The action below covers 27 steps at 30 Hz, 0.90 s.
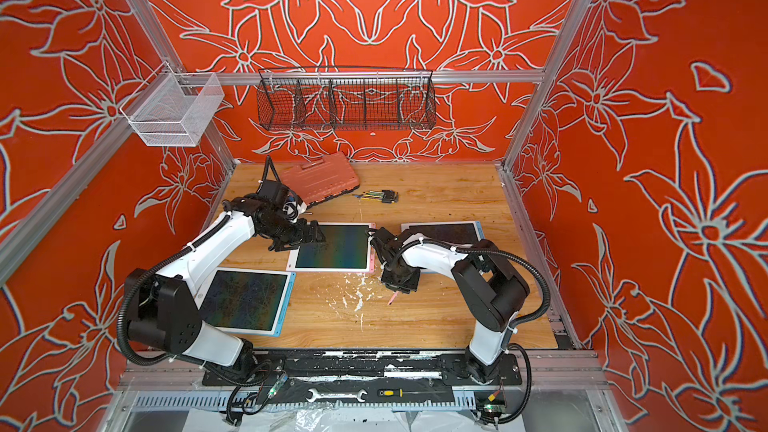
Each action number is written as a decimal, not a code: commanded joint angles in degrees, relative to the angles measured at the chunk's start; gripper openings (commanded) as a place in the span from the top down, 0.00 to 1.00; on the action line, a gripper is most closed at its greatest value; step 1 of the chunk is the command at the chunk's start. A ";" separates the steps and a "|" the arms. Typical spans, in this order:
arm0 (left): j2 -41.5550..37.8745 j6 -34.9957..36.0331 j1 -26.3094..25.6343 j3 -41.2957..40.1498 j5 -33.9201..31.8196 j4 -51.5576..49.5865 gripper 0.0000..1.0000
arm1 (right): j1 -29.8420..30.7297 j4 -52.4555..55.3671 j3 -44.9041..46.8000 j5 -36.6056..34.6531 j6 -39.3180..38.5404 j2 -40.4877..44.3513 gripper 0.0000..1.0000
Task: Place the stylus back onto the writing tablet
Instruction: Pick up the stylus from the center of the board.
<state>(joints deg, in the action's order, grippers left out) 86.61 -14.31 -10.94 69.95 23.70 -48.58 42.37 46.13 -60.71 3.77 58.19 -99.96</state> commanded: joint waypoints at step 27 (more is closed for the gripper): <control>-2.97 0.60 -1.80 -3.11 3.53 0.83 0.03 | 5.37 3.56 -5.41 -1.71 -8.99 -7.52 0.89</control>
<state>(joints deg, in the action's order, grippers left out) 85.38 -14.33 -12.45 67.61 26.24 -47.92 46.59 51.37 -67.68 -0.27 49.58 -105.65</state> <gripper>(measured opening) 0.975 0.111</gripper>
